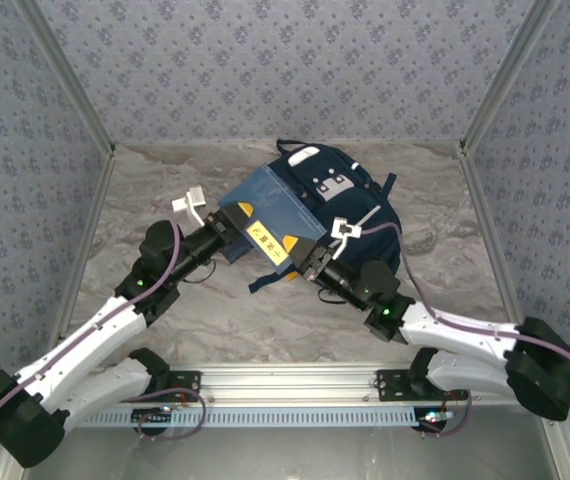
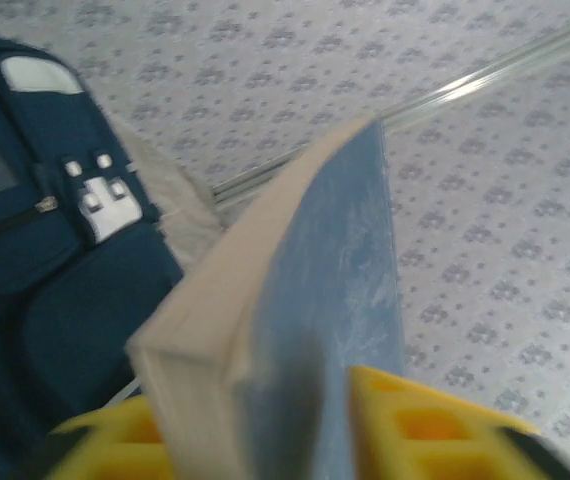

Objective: Pack the student bag

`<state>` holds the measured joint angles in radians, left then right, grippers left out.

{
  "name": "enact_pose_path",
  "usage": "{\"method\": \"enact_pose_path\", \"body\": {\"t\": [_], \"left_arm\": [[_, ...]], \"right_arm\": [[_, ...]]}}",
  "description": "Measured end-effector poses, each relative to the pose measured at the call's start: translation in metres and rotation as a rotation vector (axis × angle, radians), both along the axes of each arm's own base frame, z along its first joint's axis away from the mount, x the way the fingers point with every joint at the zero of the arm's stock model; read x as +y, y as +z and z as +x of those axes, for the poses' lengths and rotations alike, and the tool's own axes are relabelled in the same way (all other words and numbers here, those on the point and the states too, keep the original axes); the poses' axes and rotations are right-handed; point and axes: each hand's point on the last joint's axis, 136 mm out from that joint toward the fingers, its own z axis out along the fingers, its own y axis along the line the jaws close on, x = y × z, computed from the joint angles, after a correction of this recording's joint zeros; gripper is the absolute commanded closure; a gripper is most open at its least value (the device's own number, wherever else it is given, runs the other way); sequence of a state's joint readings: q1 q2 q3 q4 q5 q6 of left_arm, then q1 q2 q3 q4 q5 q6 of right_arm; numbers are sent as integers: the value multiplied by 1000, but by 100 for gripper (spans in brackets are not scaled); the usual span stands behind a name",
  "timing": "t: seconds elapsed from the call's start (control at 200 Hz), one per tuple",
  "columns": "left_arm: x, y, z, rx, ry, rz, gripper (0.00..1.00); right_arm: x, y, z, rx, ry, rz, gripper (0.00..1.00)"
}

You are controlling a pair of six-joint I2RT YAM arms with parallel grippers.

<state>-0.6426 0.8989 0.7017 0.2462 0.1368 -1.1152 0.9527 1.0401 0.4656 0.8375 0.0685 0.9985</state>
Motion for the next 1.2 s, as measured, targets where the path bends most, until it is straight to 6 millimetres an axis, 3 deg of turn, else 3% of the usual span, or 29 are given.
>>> {"method": "enact_pose_path", "body": {"t": [0.125, 0.25, 0.43, 0.655, 0.774, 0.954, 1.099, 1.199], "left_arm": [[-5, -18, 4, 5, -10, 198, 22], [-30, -31, 22, 26, -75, 409, 17], [-96, -72, 61, 69, -272, 682, 27], [-173, -135, 81, 99, -559, 790, 37], [-208, -156, 95, 96, -652, 785, 43], [-238, -180, 106, 96, -734, 783, 48], [-258, -194, 96, 103, -796, 787, 55], [-270, -202, 83, 105, -836, 794, 66]], "right_arm": [[-42, -9, 0, 56, -138, -108, 100], [-101, -23, -2, 101, -323, -241, 100], [-182, -30, -15, 140, -556, -446, 100], [-264, -20, -43, 164, -770, -549, 100], [-285, -25, -54, 157, -813, -583, 100], [-296, -35, -59, 154, -828, -659, 100], [-298, -37, -60, 142, -826, -700, 100], [-298, -37, -60, 135, -825, -714, 100]]}}
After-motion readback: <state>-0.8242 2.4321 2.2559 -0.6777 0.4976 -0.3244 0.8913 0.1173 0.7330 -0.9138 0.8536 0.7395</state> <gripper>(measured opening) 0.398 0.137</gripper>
